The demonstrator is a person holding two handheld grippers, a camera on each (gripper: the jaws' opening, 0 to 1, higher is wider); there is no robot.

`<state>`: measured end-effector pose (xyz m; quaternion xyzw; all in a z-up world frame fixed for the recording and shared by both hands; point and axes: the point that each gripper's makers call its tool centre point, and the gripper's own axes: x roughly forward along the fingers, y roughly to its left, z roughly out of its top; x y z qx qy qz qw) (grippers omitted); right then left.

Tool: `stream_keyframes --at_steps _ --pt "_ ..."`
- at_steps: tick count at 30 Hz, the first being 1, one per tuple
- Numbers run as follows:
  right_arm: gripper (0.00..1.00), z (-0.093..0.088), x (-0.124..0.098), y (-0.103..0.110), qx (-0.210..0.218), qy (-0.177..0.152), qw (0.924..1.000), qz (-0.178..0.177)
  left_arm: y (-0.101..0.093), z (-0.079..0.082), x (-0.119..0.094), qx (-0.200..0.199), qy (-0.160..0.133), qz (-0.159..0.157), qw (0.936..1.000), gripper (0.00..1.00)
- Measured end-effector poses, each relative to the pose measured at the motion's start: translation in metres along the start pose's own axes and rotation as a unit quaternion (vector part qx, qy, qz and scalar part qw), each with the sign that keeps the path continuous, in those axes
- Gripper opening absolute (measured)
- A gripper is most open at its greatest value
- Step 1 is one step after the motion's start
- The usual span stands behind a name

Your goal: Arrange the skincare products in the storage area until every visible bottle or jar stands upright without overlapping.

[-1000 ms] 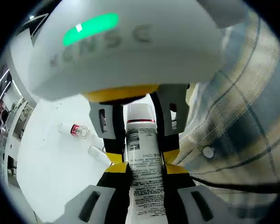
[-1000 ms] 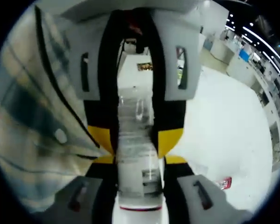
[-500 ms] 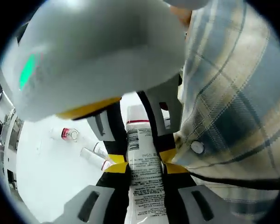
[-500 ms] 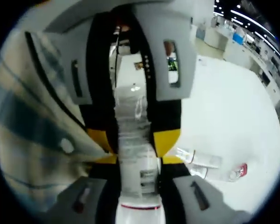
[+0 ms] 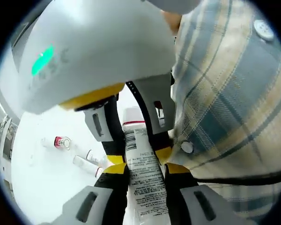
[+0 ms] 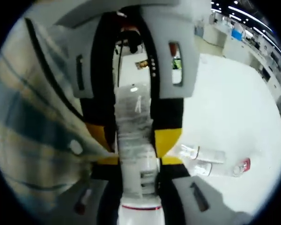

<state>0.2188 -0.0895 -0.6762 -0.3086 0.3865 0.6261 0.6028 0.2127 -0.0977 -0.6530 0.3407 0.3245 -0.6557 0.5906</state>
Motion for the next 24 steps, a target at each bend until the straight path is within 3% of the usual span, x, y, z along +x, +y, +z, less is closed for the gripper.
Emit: stream_keyframes --at_steps 15,17,24 --pt "0.28 0.002 -0.005 0.003 -0.016 0.012 0.9998 -0.005 -0.007 0.004 -0.005 -0.013 -0.018 0.020 0.9996 0.38" --pt "0.27 0.000 -0.006 0.002 -0.003 0.013 0.9999 -0.010 -0.005 0.002 -0.007 -0.027 -0.016 0.032 0.9990 0.44" --pt "0.26 -0.001 -0.008 -0.005 -0.033 0.024 0.9990 -0.018 -0.005 -0.006 -0.005 -0.035 -0.021 0.043 0.9983 0.55"
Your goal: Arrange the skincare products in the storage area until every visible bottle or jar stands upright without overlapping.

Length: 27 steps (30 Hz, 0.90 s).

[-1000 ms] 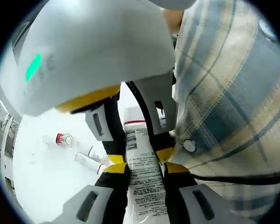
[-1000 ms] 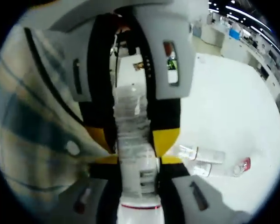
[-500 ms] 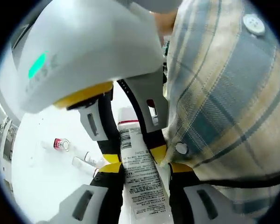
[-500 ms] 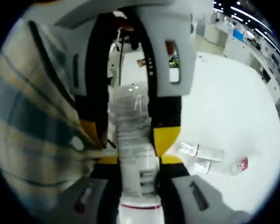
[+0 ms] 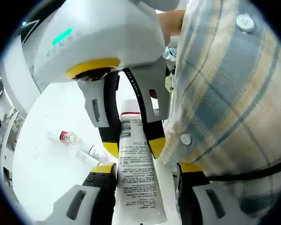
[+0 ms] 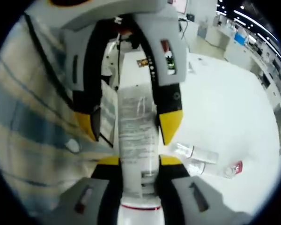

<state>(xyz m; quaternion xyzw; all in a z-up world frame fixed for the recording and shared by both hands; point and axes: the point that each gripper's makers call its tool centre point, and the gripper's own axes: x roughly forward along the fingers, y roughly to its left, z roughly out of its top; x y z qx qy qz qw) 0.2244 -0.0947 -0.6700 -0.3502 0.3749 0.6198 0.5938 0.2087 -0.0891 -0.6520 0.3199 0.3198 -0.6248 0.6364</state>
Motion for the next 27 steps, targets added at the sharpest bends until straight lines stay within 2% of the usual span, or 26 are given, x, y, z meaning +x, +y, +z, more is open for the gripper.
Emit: stream_keyframes --at_steps 4,6,12,16,17,21,27 --pt "0.26 0.003 -0.002 -0.001 0.006 -0.008 1.0000 0.000 0.006 -0.011 -0.004 -0.005 0.019 0.014 0.9997 0.55" --pt "0.26 0.002 -0.003 -0.001 0.009 -0.012 0.9999 0.000 0.008 -0.017 -0.007 -0.010 0.019 0.019 0.9996 0.56" --pt "0.26 0.000 -0.006 -0.004 0.025 -0.027 0.9993 0.000 0.020 -0.025 -0.019 -0.077 -0.013 0.041 0.9961 0.56" --pt "0.26 0.001 -0.007 -0.006 0.040 -0.042 0.9983 0.002 0.028 -0.031 -0.028 -0.099 -0.029 0.057 0.9931 0.59" --pt "0.26 0.001 -0.007 -0.006 0.046 -0.045 0.9979 0.002 0.029 -0.035 -0.030 -0.113 -0.026 0.059 0.9915 0.59" --pt "0.26 -0.001 -0.010 -0.009 0.063 -0.057 0.9964 0.000 0.032 -0.047 -0.034 -0.126 -0.022 0.067 0.9896 0.60" --pt "0.26 -0.001 -0.015 -0.013 0.088 -0.077 0.9931 -0.003 0.036 -0.046 -0.040 -0.167 -0.059 0.075 0.9814 0.60"
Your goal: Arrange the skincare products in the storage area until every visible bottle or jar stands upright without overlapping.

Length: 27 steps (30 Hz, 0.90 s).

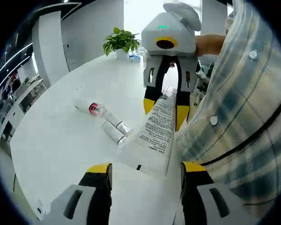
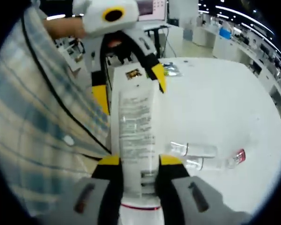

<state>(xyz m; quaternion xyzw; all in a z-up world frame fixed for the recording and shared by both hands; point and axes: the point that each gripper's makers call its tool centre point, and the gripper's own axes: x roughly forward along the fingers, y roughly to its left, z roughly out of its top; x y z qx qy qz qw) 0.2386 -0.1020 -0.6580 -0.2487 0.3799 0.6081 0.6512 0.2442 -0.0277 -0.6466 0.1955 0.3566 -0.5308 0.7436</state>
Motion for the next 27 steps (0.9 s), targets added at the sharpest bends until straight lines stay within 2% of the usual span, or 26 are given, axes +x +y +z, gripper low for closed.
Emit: stream_keyframes --at_steps 4,6,7,9,10,12,14,15,18,21,24,26,27 --pt "0.26 0.005 -0.003 0.000 0.018 -0.019 0.9997 0.003 0.000 0.005 -0.001 -0.017 -0.024 -0.002 0.9996 0.63" --pt "0.26 0.011 -0.005 0.002 0.033 -0.045 0.9984 0.012 0.000 0.008 -0.002 -0.032 -0.036 -0.003 0.9988 0.63" --pt "0.26 0.016 -0.006 0.002 0.048 -0.064 0.9966 0.020 0.000 0.011 -0.002 -0.045 -0.049 -0.004 0.9978 0.63" --pt "0.26 0.019 -0.008 0.003 0.056 -0.084 0.9946 0.025 0.000 0.016 -0.003 -0.057 -0.068 -0.008 0.9960 0.62" --pt "0.26 0.020 -0.008 0.003 0.063 -0.090 0.9935 0.027 -0.001 0.022 -0.005 -0.056 -0.091 -0.011 0.9942 0.61" --pt "0.26 0.023 -0.010 0.005 0.070 -0.109 0.9910 0.034 -0.003 0.026 -0.006 -0.069 -0.114 -0.018 0.9909 0.59" --pt "0.27 0.026 -0.012 0.006 0.077 -0.126 0.9883 0.038 -0.004 0.032 -0.008 -0.108 -0.145 -0.030 0.9831 0.60" --pt "0.27 0.027 -0.013 0.009 0.087 -0.142 0.9850 0.046 -0.004 0.036 -0.009 -0.120 -0.166 -0.037 0.9781 0.60" --pt "0.27 0.027 -0.015 0.009 0.095 -0.159 0.9814 0.050 -0.008 0.048 -0.014 -0.147 -0.210 -0.059 0.9648 0.60" --pt "0.27 0.033 -0.018 0.015 0.113 -0.195 0.9716 0.073 -0.010 0.058 -0.016 -0.175 -0.249 -0.087 0.9485 0.60" --pt "0.27 0.037 -0.019 0.018 0.119 -0.215 0.9653 0.087 -0.011 0.062 -0.013 -0.179 -0.260 -0.095 0.9441 0.60" --pt "0.27 0.038 -0.019 0.018 0.121 -0.220 0.9637 0.091 -0.012 0.066 -0.012 -0.181 -0.269 -0.102 0.9404 0.60" --pt "0.27 0.042 -0.020 0.020 0.127 -0.235 0.9583 0.102 -0.014 0.071 -0.012 -0.187 -0.282 -0.111 0.9344 0.59"
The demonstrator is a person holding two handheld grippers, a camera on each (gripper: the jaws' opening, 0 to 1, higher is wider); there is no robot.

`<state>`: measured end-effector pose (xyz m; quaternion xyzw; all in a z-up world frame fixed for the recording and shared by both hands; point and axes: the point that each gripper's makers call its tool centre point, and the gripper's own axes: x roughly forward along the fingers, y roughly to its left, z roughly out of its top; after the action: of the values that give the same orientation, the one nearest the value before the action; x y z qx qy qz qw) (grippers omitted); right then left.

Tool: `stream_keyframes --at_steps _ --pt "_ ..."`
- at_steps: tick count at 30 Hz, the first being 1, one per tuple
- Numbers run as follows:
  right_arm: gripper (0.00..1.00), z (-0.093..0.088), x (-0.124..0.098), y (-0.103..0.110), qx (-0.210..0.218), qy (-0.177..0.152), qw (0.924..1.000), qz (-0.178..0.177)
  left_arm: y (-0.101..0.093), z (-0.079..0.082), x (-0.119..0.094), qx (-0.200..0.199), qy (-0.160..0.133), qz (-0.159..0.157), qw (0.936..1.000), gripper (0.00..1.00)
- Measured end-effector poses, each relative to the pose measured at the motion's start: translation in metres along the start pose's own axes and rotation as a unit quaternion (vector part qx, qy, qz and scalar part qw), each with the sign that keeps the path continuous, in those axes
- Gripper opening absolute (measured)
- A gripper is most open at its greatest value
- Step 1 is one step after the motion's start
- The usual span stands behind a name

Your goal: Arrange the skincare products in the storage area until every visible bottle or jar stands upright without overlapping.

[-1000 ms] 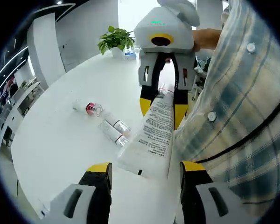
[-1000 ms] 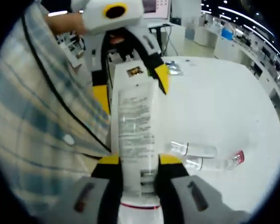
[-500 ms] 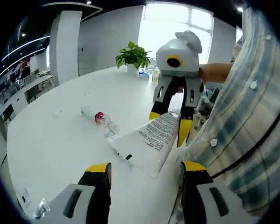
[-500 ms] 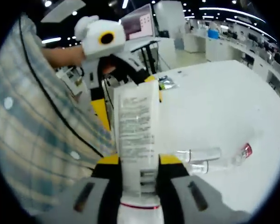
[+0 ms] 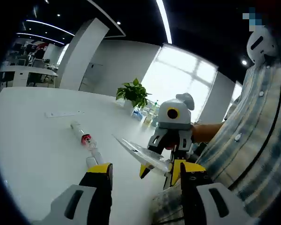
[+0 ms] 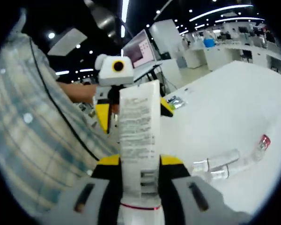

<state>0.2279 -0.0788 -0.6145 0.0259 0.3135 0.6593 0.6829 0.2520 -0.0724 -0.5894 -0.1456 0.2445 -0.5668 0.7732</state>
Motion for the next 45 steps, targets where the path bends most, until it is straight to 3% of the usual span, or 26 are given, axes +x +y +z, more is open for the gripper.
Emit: stream_keyframes --at_steps 4,9,14,19,28,33,38,42,45 --pt "0.27 0.013 0.002 0.010 0.023 -0.052 0.9975 0.041 -0.010 0.010 0.006 -0.031 -0.038 -0.035 0.9982 0.57" --pt "0.27 0.019 0.007 0.017 0.041 -0.077 0.9931 0.079 -0.017 0.021 0.010 -0.048 -0.069 -0.060 0.9946 0.54" --pt "0.28 0.025 0.009 0.024 0.048 -0.087 0.9893 0.107 -0.025 0.026 0.010 -0.055 -0.079 -0.081 0.9921 0.50" --pt "0.28 0.025 0.015 0.024 0.065 -0.088 0.9861 0.125 -0.030 0.024 0.010 -0.060 -0.077 -0.096 0.9906 0.40" --pt "0.29 0.029 0.022 0.027 0.087 -0.083 0.9816 0.148 -0.025 0.030 0.008 -0.086 -0.100 -0.075 0.9884 0.38" --pt "0.30 0.029 0.024 0.024 0.099 -0.082 0.9813 0.143 -0.018 0.032 0.011 -0.110 -0.098 -0.059 0.9874 0.36" --pt "0.31 0.030 0.028 0.017 0.089 -0.073 0.9872 0.110 -0.012 0.036 0.016 -0.105 -0.090 -0.041 0.9895 0.35" --pt "0.32 0.033 0.029 0.002 0.075 -0.070 0.9931 0.057 -0.002 0.039 0.019 -0.107 -0.083 -0.016 0.9906 0.34" --pt "0.31 0.033 0.029 -0.009 0.033 -0.061 0.9976 0.004 0.008 0.037 0.021 -0.091 -0.057 0.029 0.9938 0.30"
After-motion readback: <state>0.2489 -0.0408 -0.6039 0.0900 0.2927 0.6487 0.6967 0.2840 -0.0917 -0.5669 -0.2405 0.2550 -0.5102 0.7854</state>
